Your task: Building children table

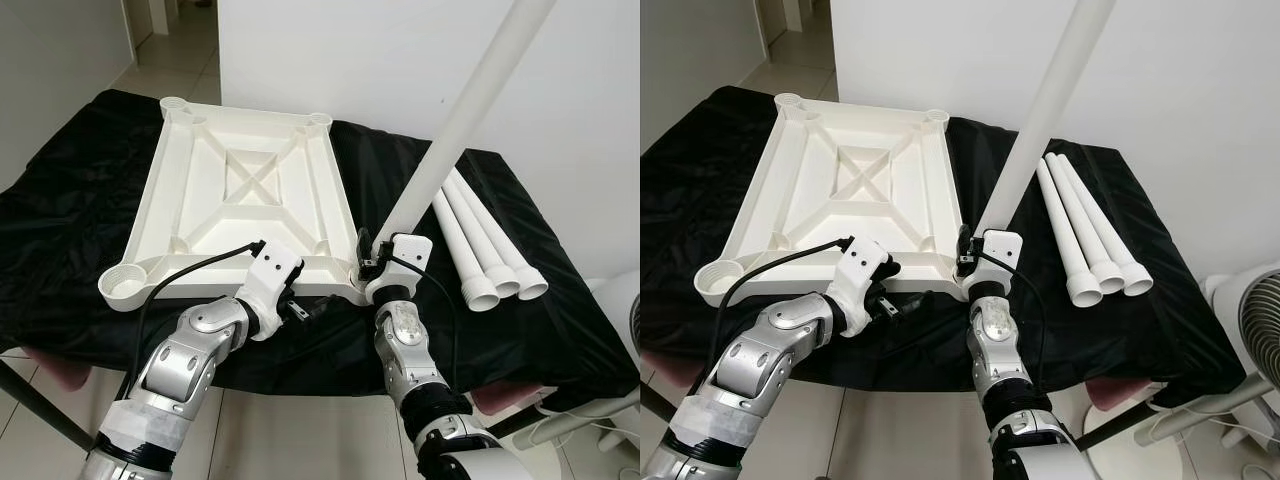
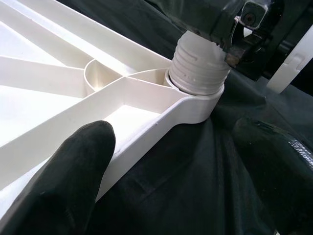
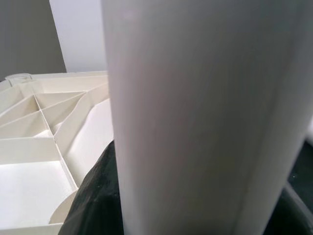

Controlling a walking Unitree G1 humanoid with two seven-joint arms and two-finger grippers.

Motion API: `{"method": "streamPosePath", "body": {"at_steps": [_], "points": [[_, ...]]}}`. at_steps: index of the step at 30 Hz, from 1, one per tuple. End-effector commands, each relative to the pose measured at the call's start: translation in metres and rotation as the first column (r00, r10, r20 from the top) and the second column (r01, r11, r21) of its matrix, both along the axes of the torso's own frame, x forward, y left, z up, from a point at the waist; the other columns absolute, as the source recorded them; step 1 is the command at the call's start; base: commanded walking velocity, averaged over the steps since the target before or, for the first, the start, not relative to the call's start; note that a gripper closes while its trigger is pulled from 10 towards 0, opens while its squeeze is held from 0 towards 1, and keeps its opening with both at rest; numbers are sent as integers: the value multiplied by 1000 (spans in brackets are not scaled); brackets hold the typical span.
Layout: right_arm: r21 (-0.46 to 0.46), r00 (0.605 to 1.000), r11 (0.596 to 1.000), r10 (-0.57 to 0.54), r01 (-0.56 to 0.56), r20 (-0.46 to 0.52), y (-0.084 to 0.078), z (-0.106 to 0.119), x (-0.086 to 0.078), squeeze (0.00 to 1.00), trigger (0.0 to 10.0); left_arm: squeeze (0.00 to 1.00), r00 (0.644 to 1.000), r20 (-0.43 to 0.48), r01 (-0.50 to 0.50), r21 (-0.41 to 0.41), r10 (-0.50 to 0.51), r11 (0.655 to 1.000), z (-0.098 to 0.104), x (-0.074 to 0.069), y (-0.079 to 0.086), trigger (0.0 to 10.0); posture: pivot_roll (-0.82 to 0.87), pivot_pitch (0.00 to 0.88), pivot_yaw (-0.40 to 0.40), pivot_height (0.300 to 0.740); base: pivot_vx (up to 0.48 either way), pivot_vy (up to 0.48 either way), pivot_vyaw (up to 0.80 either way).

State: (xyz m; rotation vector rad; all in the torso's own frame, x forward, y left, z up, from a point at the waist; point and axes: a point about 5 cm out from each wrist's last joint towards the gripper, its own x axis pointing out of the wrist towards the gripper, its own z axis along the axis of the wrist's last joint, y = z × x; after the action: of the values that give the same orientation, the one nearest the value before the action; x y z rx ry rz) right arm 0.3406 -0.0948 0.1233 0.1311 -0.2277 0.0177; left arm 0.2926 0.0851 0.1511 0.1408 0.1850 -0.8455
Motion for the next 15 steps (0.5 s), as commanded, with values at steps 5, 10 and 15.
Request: {"method": "streamPosePath", "body": {"at_steps": [5, 10, 15], "points": [[-31, 995, 999, -38, 35, -93, -15, -22, -7, 0, 10000, 0, 1000, 2, 20, 1, -20, 1000, -1, -1, -7, 10000, 130, 0, -146, 740, 0, 0, 0], [-17, 998, 1000, 2, -3, -61, -19, -18, -5, 1000, 10000, 0, 1000, 2, 21, -2, -21, 1000, -1, -1, -8, 10000, 129, 0, -147, 740, 0, 0, 0], [-29, 999, 999, 19, -20, -35, -27, -12, -2, 1000, 10000, 0, 1000, 1, 26, -6, -26, 1000, -2, -3, -10, 10000, 126, 0, -149, 740, 0, 0, 0]]}}
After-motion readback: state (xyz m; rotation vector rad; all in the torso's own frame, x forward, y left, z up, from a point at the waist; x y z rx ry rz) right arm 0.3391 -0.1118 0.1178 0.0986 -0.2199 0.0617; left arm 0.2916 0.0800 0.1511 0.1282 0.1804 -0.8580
